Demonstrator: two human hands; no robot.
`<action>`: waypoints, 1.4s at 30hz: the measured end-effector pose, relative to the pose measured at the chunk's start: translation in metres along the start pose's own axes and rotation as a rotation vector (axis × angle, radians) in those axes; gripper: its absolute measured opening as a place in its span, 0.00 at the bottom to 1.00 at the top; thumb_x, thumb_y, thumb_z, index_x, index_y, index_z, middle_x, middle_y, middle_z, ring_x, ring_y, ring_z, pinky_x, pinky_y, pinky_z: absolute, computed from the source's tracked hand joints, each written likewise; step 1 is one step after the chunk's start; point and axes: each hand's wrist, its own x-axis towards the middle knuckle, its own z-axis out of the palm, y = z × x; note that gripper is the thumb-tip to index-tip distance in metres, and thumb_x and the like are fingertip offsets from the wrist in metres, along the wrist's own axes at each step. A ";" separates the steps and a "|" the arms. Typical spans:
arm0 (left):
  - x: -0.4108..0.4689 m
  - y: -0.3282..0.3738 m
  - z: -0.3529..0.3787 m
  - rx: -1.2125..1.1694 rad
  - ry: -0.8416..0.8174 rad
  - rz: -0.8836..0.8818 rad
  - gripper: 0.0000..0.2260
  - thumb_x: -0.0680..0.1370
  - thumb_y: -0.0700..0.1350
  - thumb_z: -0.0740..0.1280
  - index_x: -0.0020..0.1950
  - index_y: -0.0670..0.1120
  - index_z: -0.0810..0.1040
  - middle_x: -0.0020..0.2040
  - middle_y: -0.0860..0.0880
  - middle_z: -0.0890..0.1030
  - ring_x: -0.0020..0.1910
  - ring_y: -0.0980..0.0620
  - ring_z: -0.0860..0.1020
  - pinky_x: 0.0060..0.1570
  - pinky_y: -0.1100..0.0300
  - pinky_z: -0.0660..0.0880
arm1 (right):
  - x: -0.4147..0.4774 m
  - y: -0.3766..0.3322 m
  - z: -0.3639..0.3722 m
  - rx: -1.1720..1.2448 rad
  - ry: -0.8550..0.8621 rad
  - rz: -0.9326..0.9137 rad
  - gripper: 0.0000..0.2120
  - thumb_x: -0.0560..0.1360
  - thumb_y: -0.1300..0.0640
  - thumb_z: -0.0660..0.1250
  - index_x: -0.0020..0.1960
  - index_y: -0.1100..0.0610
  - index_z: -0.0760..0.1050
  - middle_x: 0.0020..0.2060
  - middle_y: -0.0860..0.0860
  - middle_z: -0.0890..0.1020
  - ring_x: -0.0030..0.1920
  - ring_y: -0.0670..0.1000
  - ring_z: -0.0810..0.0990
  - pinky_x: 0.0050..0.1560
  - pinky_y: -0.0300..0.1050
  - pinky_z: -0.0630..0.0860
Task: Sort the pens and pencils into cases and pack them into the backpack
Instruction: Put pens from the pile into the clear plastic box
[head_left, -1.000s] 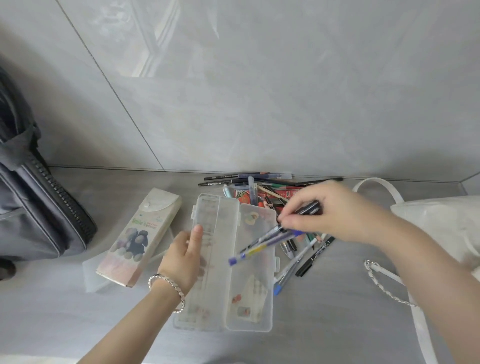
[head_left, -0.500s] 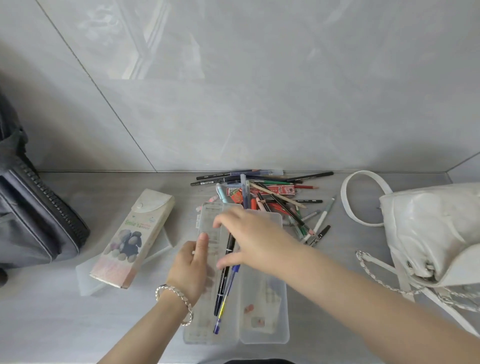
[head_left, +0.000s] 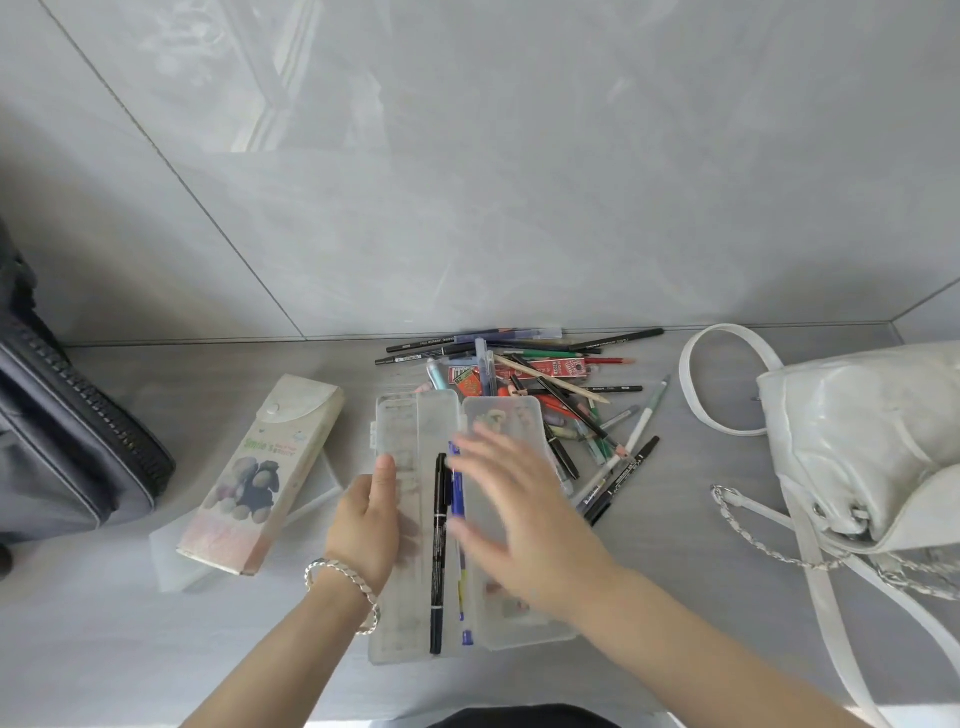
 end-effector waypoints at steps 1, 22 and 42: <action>0.001 0.001 -0.001 -0.005 0.011 -0.006 0.22 0.80 0.55 0.51 0.47 0.37 0.72 0.25 0.46 0.73 0.22 0.51 0.72 0.15 0.71 0.65 | -0.001 0.010 -0.006 0.005 0.127 0.057 0.17 0.74 0.51 0.60 0.59 0.57 0.74 0.59 0.52 0.77 0.64 0.47 0.68 0.68 0.38 0.58; 0.006 -0.015 -0.021 0.028 0.114 -0.019 0.26 0.80 0.55 0.49 0.50 0.33 0.73 0.28 0.44 0.73 0.26 0.49 0.71 0.20 0.69 0.68 | -0.009 0.111 -0.051 -0.268 -0.114 0.272 0.07 0.76 0.59 0.63 0.53 0.58 0.75 0.42 0.48 0.75 0.48 0.53 0.75 0.46 0.44 0.71; -0.007 -0.008 0.014 -0.098 0.089 0.057 0.23 0.80 0.56 0.50 0.46 0.36 0.72 0.28 0.45 0.75 0.27 0.49 0.73 0.19 0.73 0.67 | -0.012 -0.009 0.008 -0.063 -0.001 0.120 0.17 0.74 0.45 0.61 0.60 0.51 0.73 0.45 0.50 0.74 0.43 0.50 0.75 0.42 0.35 0.69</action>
